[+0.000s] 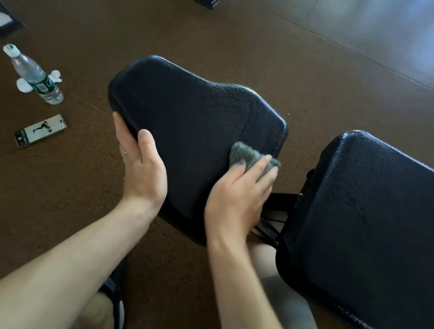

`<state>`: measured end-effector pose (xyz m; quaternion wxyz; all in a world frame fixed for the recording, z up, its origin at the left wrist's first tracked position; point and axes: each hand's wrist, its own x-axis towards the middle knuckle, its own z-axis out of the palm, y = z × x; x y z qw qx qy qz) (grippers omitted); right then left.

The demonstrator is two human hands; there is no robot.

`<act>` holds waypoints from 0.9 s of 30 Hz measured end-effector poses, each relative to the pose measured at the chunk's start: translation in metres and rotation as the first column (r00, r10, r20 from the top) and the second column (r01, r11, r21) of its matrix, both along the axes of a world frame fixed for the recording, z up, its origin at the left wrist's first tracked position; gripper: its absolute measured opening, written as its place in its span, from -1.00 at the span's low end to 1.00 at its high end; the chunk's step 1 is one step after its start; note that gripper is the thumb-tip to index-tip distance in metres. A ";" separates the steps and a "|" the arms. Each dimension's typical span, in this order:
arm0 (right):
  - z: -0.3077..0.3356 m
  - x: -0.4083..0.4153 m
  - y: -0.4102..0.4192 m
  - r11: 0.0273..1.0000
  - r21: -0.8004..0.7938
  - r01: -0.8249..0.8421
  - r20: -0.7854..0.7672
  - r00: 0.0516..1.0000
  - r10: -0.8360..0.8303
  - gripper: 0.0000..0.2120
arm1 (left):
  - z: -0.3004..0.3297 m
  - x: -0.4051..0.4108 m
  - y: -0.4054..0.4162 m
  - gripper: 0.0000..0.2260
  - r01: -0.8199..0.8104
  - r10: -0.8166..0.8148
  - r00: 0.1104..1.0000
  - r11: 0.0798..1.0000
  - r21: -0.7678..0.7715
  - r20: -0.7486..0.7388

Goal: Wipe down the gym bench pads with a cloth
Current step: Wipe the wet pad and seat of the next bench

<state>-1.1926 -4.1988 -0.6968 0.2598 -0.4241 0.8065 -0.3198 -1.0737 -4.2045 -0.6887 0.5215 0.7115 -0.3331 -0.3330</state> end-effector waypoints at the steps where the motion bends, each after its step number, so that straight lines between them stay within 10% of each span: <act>1: 0.000 0.006 0.024 0.999 -0.025 -0.034 -0.018 0.999 0.034 -0.41 | 0.000 0.000 0.000 -0.39 -0.002 0.002 1.000 1.000 0.000 0.005; 12: 0.007 -0.015 -0.067 0.997 0.081 -0.021 0.003 1.000 0.021 -0.42 | 0.005 -0.001 0.000 -0.47 0.010 -0.010 1.000 1.000 -0.007 0.006; 21: -0.013 0.011 0.075 0.841 -0.353 -0.409 -0.245 0.908 0.339 -0.60 | 0.006 -0.004 -0.001 -0.47 -0.009 0.009 1.000 1.000 0.000 0.000; 25: 0.029 -0.001 0.042 0.904 -0.425 -0.038 0.353 0.913 0.204 -0.75 | 0.003 0.000 -0.002 -0.40 -0.004 0.004 1.000 1.000 0.007 -0.014; 27: 0.057 -0.006 0.017 0.967 -0.233 0.107 0.745 0.659 0.107 -0.76 | 0.004 0.001 -0.002 -0.35 0.003 -0.002 1.000 1.000 0.021 -0.029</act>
